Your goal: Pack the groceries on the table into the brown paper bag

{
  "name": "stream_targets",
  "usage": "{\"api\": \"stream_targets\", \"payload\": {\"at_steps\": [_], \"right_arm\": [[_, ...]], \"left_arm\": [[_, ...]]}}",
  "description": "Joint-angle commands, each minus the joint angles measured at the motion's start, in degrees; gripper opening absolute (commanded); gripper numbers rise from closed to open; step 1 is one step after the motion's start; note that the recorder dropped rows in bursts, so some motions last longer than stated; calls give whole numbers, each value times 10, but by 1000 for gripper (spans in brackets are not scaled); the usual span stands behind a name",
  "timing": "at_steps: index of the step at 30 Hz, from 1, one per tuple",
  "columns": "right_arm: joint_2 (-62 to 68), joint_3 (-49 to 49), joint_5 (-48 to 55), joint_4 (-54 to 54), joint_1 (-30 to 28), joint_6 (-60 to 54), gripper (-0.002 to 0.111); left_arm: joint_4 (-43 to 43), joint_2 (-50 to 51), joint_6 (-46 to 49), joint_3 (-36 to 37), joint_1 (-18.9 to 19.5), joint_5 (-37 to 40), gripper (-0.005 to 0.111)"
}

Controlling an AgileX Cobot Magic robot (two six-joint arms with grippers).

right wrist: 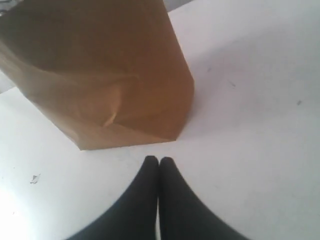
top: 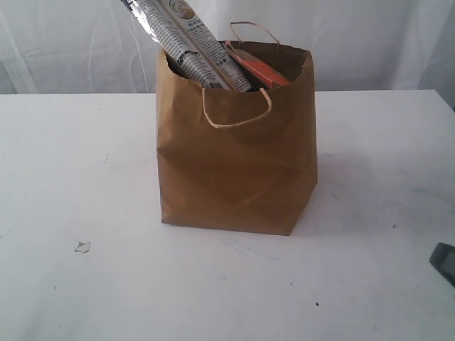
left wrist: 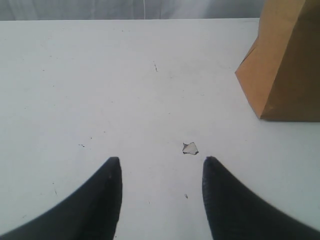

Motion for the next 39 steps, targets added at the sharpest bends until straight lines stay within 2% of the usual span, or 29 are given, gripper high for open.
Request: {"api": "stream_targets", "payload": {"at_steps": [1, 9, 18, 35, 39], "right_arm": [[-27, 43, 2, 13, -32, -2, 0], [-95, 90, 4, 13, -86, -2, 0], [-159, 92, 3, 11, -132, -2, 0], [-159, 92, 1, 9, -136, -3, 0], [-159, 92, 9, 7, -136, -70, 0]], "left_arm": [[-4, -2, 2, 2, 2, 3, 53], [-4, -2, 2, 2, 2, 3, 53], [-4, -2, 2, 2, 2, 3, 53], [-4, -2, 2, 2, 2, 3, 53], [-4, -2, 2, 2, 2, 3, 53]]}}
